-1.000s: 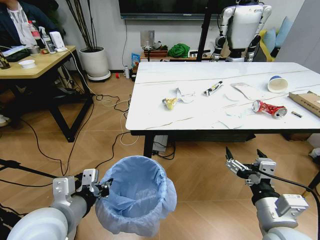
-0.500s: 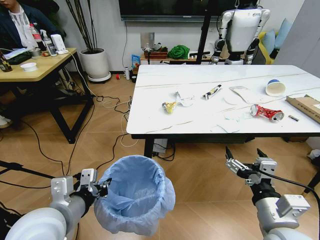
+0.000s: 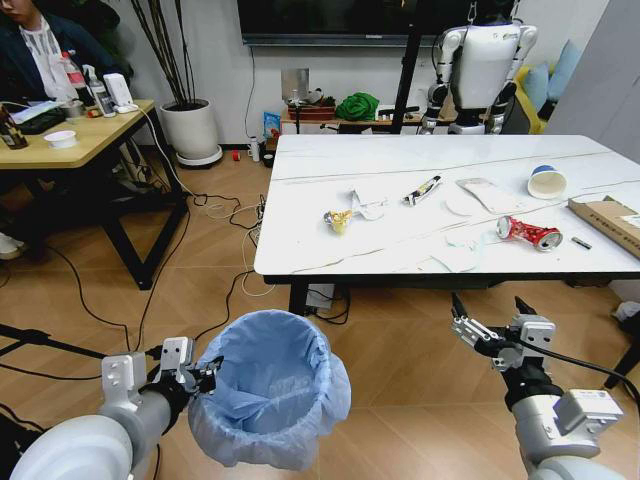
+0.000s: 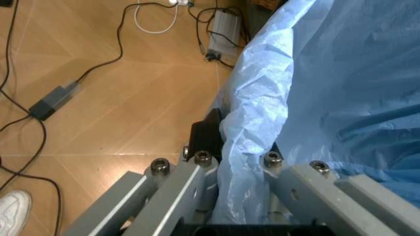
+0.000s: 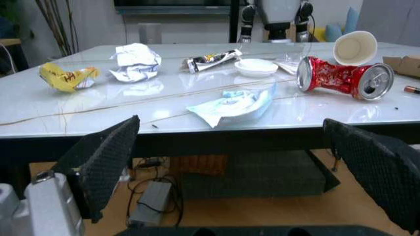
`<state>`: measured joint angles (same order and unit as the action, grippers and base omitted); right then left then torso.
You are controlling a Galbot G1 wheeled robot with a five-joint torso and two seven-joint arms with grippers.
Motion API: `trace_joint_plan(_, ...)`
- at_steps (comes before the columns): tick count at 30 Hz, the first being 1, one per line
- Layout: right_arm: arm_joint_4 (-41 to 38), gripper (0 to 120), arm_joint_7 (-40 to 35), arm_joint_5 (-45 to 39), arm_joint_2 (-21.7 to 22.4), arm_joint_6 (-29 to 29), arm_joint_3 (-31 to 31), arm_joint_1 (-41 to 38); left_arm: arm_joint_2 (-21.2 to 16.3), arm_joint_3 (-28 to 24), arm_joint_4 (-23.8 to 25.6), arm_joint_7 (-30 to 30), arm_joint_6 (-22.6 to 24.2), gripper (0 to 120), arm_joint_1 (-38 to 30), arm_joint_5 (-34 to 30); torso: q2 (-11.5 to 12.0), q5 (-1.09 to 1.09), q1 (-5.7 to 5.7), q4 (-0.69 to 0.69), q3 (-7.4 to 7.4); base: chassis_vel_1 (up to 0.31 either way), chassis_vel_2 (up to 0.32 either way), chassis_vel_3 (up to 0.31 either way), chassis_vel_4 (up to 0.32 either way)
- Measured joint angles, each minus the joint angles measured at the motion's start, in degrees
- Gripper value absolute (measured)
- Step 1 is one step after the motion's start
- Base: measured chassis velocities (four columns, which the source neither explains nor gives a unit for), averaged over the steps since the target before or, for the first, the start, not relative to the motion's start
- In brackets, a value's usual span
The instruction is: Pick up the trash bin and place the trash from the table into it.
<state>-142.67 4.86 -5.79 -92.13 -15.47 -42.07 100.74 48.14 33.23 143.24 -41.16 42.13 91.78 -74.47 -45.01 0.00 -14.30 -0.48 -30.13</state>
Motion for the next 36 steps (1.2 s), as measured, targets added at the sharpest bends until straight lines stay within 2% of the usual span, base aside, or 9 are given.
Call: trace_joint_plan(36, -0.4, 100, -0.5, -1.7, 0.0, -0.6, -0.4, 0.0, 1.4, 1.2, 0.0, 2.4, 0.0, 3, 1.9, 2.3, -8.8, 0.00, -3.83, 0.00, -5.00, 0.000, 0.000, 0.000, 0.000)
